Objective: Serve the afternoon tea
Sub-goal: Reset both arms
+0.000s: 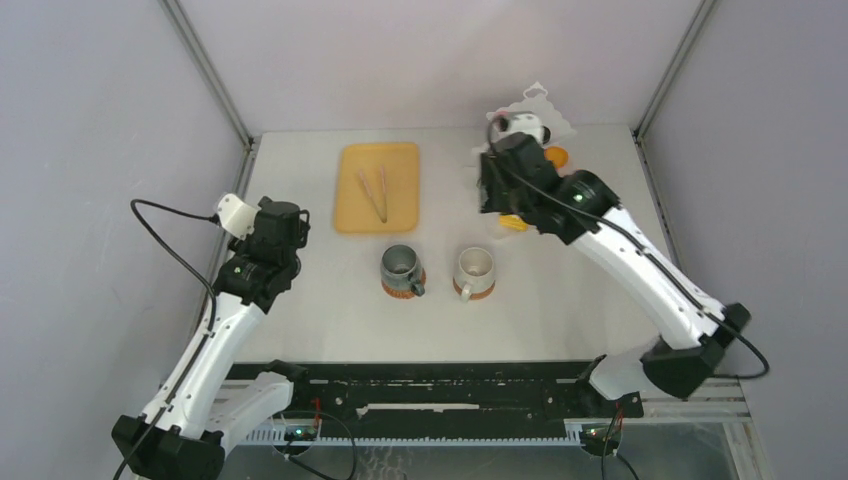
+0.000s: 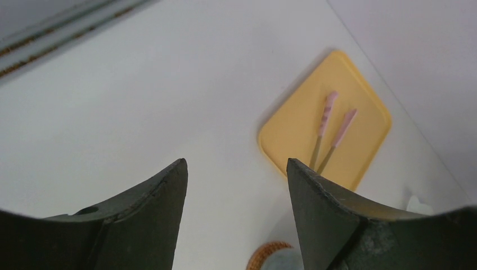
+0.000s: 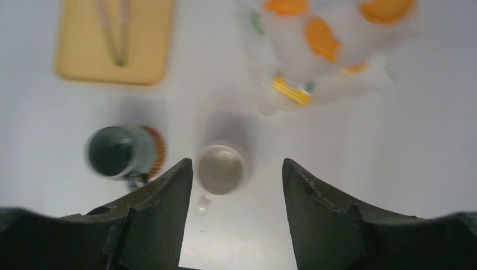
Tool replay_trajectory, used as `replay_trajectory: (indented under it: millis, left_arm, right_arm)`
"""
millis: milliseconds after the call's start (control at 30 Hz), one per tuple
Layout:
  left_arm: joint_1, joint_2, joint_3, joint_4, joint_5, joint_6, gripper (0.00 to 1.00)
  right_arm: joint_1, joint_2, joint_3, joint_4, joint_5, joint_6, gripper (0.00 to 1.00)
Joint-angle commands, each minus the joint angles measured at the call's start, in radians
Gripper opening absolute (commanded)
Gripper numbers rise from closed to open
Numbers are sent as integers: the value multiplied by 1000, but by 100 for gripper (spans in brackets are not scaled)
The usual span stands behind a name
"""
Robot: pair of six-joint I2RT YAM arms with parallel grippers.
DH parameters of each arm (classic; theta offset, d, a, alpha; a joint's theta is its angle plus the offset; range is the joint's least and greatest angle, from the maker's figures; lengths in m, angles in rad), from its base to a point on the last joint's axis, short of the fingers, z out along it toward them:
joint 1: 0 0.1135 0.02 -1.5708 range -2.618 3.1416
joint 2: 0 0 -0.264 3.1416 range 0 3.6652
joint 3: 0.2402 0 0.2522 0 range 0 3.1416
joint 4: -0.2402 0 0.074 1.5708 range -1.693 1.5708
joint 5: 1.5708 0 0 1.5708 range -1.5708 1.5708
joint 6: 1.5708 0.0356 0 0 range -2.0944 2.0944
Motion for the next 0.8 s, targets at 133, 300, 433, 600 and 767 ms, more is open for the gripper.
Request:
replay_trajectory:
  millis: [133,300,433,600,767]
  left_arm:
    - [9,27,2,223,-183,242,70]
    - [10,65,-42,319,-176,357,70]
    - [12,100,-64,373,-174,458,71]
    - [11,109,-82,387,-174,496,71]
    - [14,79,-131,444,-181,552,72]
  right_arm:
    - [-433,-363,-461,189,-82,114,68]
    - [-666,-475,-641,306,-41,124,73]
    - [-727,-489,-695,384,29,114,82]
    - [-741,-442,-696,413,118,117,85]
    - [-745,-425,-710,459,117,78,85]
